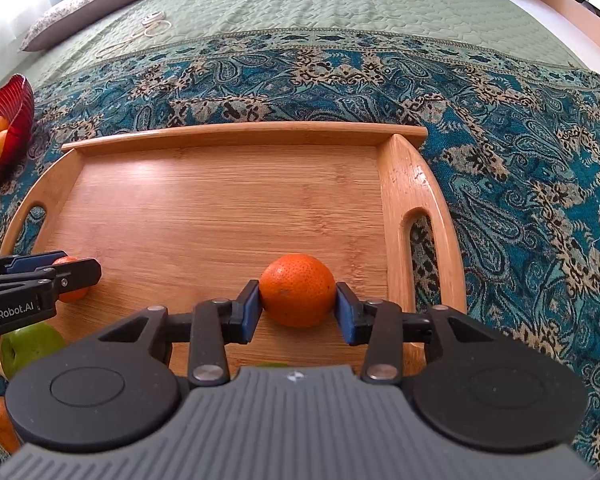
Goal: Organize fruits
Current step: 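Open the right gripper releasing the orange while the left gripper releases the mandarin on the tray, then move the right tool to a red date on the cloth while the left tool approaches a large dark orange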
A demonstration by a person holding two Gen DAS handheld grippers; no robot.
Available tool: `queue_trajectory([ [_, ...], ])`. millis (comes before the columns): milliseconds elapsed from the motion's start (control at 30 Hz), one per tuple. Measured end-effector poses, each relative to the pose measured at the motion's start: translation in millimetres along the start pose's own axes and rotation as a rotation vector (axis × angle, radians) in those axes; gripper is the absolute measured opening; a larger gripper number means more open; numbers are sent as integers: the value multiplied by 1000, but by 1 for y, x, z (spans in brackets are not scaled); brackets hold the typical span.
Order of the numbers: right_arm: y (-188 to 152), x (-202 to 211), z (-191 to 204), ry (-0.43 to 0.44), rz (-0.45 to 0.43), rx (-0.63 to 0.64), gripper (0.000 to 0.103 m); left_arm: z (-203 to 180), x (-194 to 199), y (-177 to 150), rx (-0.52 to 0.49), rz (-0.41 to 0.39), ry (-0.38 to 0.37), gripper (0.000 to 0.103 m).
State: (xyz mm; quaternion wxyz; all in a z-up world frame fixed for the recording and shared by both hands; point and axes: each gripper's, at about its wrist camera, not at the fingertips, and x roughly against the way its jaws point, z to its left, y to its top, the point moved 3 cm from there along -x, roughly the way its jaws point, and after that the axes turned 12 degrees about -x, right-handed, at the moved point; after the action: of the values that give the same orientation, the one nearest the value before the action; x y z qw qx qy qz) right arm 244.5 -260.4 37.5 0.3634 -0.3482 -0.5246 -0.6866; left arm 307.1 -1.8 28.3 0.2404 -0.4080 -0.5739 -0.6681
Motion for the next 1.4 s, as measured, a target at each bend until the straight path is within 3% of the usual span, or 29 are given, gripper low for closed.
queue_trajectory([
  [267, -4, 8, -2, 24, -26, 0, 66, -1, 7, -1, -27, -14, 1, 54],
  [500, -10, 16, -5, 36, -56, 7, 73, -8, 23, -5, -80, -61, 22, 71],
  [700, -13, 32, -6, 57, -111, 21, 79, -11, 42, -11, -108, -111, 39, 79],
  [1400, -48, 89, 9, 118, -298, 140, 90, -29, 106, -47, -144, -267, 24, 90],
])
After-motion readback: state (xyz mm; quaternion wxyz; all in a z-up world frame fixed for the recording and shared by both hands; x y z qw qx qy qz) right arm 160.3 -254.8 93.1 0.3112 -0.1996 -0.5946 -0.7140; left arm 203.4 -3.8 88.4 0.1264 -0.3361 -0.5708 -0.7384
